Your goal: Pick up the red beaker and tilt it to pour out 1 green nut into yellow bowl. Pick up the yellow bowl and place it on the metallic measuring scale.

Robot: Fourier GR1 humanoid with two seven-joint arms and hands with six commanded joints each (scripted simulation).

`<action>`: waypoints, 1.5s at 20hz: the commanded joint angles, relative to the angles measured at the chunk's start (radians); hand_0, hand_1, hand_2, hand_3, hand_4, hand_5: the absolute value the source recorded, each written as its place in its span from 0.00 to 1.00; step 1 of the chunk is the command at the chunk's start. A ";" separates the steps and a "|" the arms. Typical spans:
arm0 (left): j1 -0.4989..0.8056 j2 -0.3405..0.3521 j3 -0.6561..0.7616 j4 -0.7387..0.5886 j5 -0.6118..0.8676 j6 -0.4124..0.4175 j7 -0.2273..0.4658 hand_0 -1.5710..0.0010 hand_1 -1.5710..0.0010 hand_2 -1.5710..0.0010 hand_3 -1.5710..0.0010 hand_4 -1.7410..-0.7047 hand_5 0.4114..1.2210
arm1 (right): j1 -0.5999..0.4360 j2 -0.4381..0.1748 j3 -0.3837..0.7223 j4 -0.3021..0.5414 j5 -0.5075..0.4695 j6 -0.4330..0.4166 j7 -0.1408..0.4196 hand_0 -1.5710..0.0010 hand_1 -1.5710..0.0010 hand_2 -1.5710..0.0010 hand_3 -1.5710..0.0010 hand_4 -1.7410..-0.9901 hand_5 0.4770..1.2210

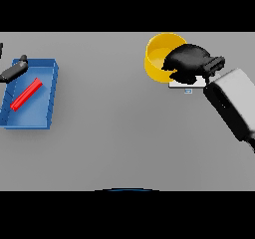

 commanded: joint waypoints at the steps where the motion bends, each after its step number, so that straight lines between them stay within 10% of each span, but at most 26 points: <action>1: 0.007 0.002 0.000 -0.014 0.003 0.005 0.005 1.00 1.00 1.00 1.00 0.90 0.40 | -0.005 -0.005 -0.007 0.032 0.002 -0.016 -0.013 0.00 0.00 0.00 0.21 0.03 1.00; 9: 0.011 0.012 -0.004 -0.042 0.007 0.007 0.063 1.00 1.00 1.00 1.00 0.88 0.45 | -0.032 -0.022 -0.054 0.277 -0.011 -0.119 -0.053 0.00 0.00 0.00 0.26 0.03 1.00; 24: 0.004 0.009 -0.003 -0.026 0.006 -0.002 0.062 1.00 1.00 1.00 1.00 0.90 0.40 | -0.099 0.059 -0.030 0.660 0.021 -0.317 -0.113 0.00 0.07 0.00 0.05 0.02 1.00; 27: -0.012 0.004 -0.005 -0.019 0.002 -0.003 0.072 1.00 1.00 1.00 1.00 0.90 0.41 | -0.111 0.078 -0.029 0.690 0.005 -0.301 -0.111 0.02 0.10 0.00 0.26 0.02 1.00; 29: -0.011 -0.002 -0.008 -0.010 0.002 -0.008 0.066 1.00 1.00 1.00 1.00 0.90 0.41 | -0.121 0.088 -0.040 0.721 -0.004 -0.295 -0.088 0.03 0.14 0.14 0.42 0.19 0.88; 30: -0.013 -0.007 -0.009 -0.004 0.003 -0.009 0.069 1.00 1.00 1.00 1.00 0.90 0.41 | -0.126 0.089 -0.044 0.727 -0.009 -0.286 -0.081 0.22 0.31 0.28 0.48 0.26 0.77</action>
